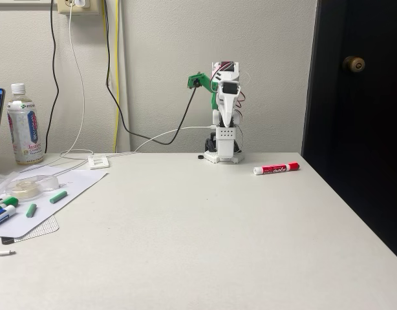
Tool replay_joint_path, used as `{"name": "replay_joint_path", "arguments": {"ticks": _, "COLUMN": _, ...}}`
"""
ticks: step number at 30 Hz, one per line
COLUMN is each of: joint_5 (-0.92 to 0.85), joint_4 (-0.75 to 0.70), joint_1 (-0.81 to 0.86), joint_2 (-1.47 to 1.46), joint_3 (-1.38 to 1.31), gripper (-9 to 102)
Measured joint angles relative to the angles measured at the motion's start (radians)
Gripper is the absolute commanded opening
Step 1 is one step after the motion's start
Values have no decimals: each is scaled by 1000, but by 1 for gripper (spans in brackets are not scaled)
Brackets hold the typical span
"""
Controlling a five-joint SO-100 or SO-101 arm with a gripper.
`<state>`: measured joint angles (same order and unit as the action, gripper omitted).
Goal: Pick up the red marker.
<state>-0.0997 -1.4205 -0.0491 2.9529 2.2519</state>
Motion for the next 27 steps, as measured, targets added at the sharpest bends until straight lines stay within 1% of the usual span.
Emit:
{"name": "replay_joint_path", "arguments": {"ticks": 4, "joint_5": -26, "joint_4": -109, "joint_1": -26, "joint_2": -91, "joint_3": -146, "gripper": 0}}
{"name": "replay_joint_path", "arguments": {"ticks": 12, "joint_5": -69, "joint_4": -219, "joint_1": -130, "joint_2": -183, "joint_3": -359, "gripper": 0}}
{"name": "replay_joint_path", "arguments": {"ticks": 21, "joint_5": -189, "joint_4": -314, "joint_1": -225, "joint_2": -210, "joint_3": -383, "gripper": 0}}
{"name": "replay_joint_path", "arguments": {"ticks": 27, "joint_5": -209, "joint_4": -324, "joint_1": -310, "joint_2": -222, "joint_3": -383, "gripper": 0}}
